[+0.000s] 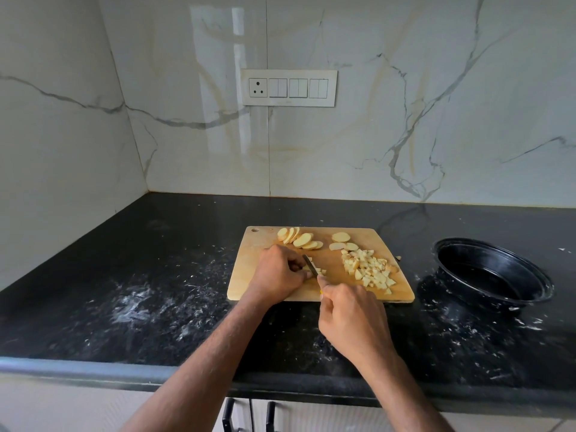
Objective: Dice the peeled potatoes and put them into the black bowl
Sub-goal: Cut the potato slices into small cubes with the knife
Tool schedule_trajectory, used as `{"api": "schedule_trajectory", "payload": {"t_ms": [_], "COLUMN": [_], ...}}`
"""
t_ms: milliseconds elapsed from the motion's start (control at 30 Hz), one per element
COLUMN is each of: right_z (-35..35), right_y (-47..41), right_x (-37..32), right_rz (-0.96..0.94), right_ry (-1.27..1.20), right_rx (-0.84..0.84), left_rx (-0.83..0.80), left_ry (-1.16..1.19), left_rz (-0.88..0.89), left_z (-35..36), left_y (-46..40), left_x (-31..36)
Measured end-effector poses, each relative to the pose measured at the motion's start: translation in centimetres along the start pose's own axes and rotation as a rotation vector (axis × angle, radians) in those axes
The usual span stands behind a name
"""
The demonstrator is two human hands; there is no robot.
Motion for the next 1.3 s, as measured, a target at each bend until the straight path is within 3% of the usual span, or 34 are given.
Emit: {"api": "schedule_trajectory", "payload": {"t_ms": [600,767,1000,1300], "right_z": [-0.8,-0.8,-1.4,-1.5], "right_y": [-0.1,1.0,2.0,1.0], "right_x": [-1.7,-0.8,1.2,0.8], "right_rz": [-0.110,-0.088,0.072,0.088], "right_ry": [0.167,0.092,0.015,-0.127], "right_rx": [0.052,-0.023,0.026,0.045], "left_rx": [-0.012,0.005,-0.025,0.028], "left_ry": [0.000,-0.002,0.009,0.004], "left_rz": [-0.008,-0.020,-0.001,-0.025], "left_z": [0.2,0.0,-0.1,-0.6], "left_y": [0.1,0.1,0.2,0.0], "left_x": [0.2,0.3,0.2,-0.2]}}
Point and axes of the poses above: each hand's wrist, its own y-axis away from the middle knuckle, its own z-axis out of the palm, x = y × z, the point moved 9 cm from there along -y, towards the middle knuckle, and after that the axes turned 12 degrees about y, right-handed, at the moved point
